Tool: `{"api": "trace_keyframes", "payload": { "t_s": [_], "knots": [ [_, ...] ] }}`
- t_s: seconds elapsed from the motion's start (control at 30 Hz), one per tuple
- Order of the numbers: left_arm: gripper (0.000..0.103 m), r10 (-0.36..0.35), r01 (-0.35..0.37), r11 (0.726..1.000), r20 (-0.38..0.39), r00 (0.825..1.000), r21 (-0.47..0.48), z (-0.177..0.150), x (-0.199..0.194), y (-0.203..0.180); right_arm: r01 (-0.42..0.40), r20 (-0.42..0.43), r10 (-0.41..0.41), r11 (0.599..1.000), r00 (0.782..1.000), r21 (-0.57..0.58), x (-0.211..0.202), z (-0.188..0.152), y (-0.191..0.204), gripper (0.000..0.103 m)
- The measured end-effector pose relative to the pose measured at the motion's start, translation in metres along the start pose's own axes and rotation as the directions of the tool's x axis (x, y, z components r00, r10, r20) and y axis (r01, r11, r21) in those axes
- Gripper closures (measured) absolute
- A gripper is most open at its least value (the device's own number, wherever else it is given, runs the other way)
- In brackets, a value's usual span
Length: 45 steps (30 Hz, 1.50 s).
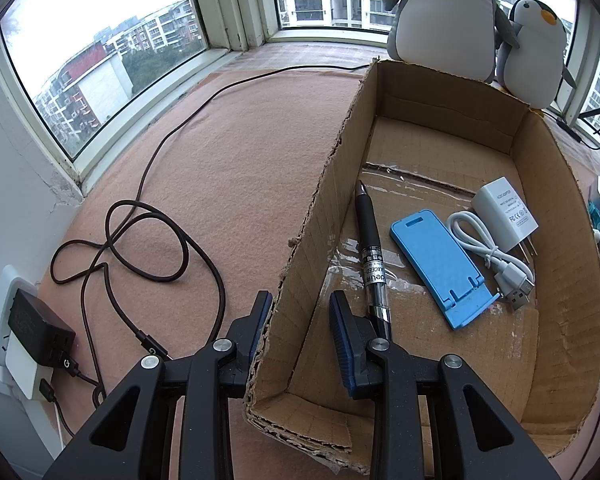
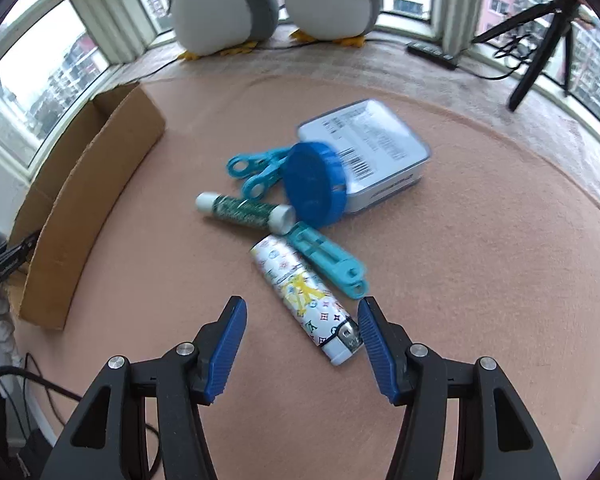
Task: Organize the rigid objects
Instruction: 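Return the right gripper to the pile and grasp the patterned power bank, then carry the power bank into the box and release it beside the phone stand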
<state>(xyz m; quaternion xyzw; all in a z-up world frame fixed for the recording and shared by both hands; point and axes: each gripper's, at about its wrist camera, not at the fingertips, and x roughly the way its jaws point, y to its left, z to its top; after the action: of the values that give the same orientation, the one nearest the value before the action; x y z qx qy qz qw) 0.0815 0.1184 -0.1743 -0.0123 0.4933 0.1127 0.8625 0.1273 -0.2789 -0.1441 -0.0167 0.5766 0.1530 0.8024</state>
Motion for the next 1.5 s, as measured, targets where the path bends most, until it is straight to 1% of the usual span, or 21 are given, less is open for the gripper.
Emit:
{"api": "trace_keyframes", "payload": {
  "t_s": [0.17, 0.3, 0.37, 0.47, 0.6, 0.83, 1.03, 1.2, 1.37, 1.5],
  "knots": [
    [0.072, 0.0, 0.0, 1.0, 0.0, 1.0, 0.0, 0.0, 0.0, 0.0, -0.011, -0.028, 0.009, 0.998, 1.0, -0.055, 0.005, -0.003, 0.013, 0.05],
    [0.072, 0.0, 0.0, 1.0, 0.0, 1.0, 0.0, 0.0, 0.0, 0.0, -0.003, -0.026, 0.002, 0.999, 1.0, -0.048, 0.009, 0.003, 0.017, 0.057],
    [0.072, -0.001, 0.001, 1.0, 0.0, 1.0, 0.001, 0.0, 0.0, 0.0, -0.001, -0.025, -0.001, 0.999, 1.0, -0.053, 0.012, 0.006, 0.02, 0.059],
    [0.072, 0.0, 0.0, 1.0, 0.001, 1.0, 0.0, 0.0, 0.0, 0.0, 0.027, -0.028, -0.029, 0.997, 0.999, -0.077, 0.015, 0.011, 0.026, 0.065],
    [0.072, -0.001, 0.001, 1.0, 0.001, 1.0, -0.003, 0.0, 0.0, 0.0, 0.064, -0.039, -0.068, 0.993, 0.997, -0.103, 0.017, 0.014, 0.031, 0.08],
    [0.072, -0.001, 0.001, 1.0, 0.001, 1.0, -0.003, 0.0, 0.0, 0.0, 0.07, -0.029, -0.073, 0.991, 0.997, -0.11, 0.012, 0.009, 0.036, 0.082],
    [0.072, -0.001, 0.001, 1.0, 0.001, 1.0, -0.003, 0.0, 0.0, 0.0, 0.038, 0.021, -0.036, 0.996, 0.999, -0.082, -0.004, 0.004, 0.043, 0.082],
    [0.072, -0.002, 0.002, 1.0, 0.001, 1.0, -0.004, 0.0, 0.0, 0.0, 0.003, 0.079, 0.004, 0.996, 0.997, -0.086, -0.028, 0.009, 0.058, 0.082],
    [0.072, -0.002, 0.002, 1.0, 0.001, 1.0, -0.003, 0.0, 0.0, 0.0, -0.05, 0.138, 0.067, 0.991, 0.988, -0.124, -0.05, 0.024, 0.09, 0.082],
    [0.072, -0.002, 0.002, 1.0, 0.001, 1.0, -0.003, 0.0, 0.0, 0.0, -0.105, 0.158, 0.131, 0.98, 0.979, -0.167, -0.058, 0.037, 0.121, 0.082]
  ]
}}
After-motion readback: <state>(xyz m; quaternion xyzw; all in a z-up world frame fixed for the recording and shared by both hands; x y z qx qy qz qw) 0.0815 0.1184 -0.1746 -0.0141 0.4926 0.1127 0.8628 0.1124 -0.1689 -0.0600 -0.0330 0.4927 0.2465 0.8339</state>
